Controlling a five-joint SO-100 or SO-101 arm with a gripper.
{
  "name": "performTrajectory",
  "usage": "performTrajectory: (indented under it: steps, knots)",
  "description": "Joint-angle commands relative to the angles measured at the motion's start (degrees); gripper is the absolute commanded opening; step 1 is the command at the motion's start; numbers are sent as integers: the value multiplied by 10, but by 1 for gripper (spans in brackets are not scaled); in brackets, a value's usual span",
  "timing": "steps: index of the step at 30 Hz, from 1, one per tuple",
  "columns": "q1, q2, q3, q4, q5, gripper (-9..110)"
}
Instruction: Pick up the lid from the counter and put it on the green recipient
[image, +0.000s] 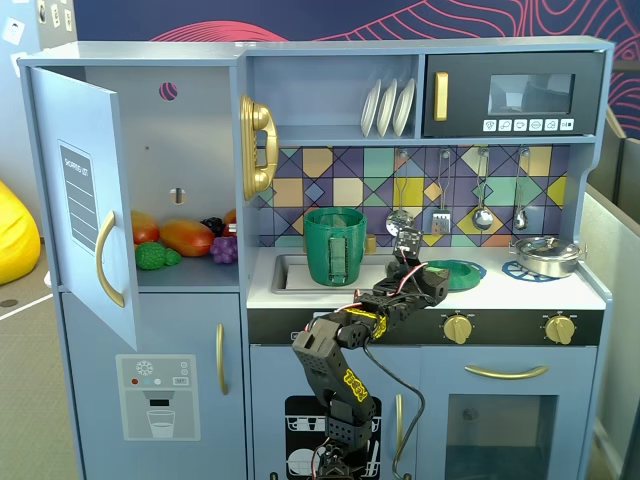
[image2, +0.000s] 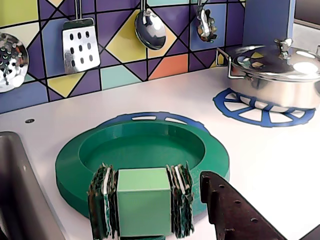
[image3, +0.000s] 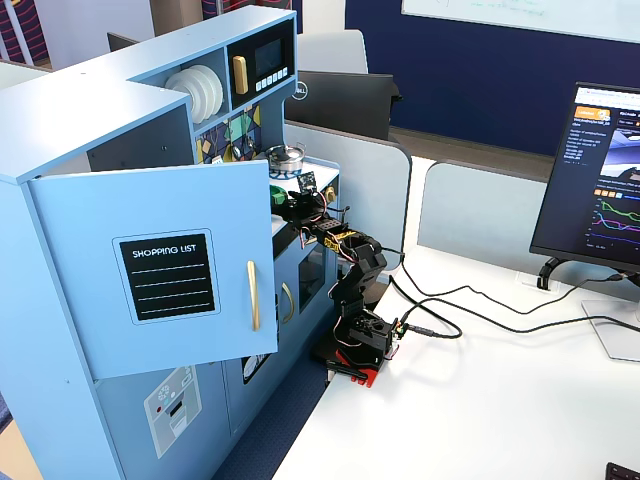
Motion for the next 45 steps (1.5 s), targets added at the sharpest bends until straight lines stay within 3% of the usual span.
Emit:
performTrajectory:
  steps: [1,33,37,42,45]
  knots:
    - [4,-11,-54,-21,-11,48]
    - [-6,-149,-149,-25,24,40]
    - [-11,-153,-144,-22,25,32]
    - [-27,-153,-139,-23,12,1]
    - [-33,-147,-132,-35,22,0]
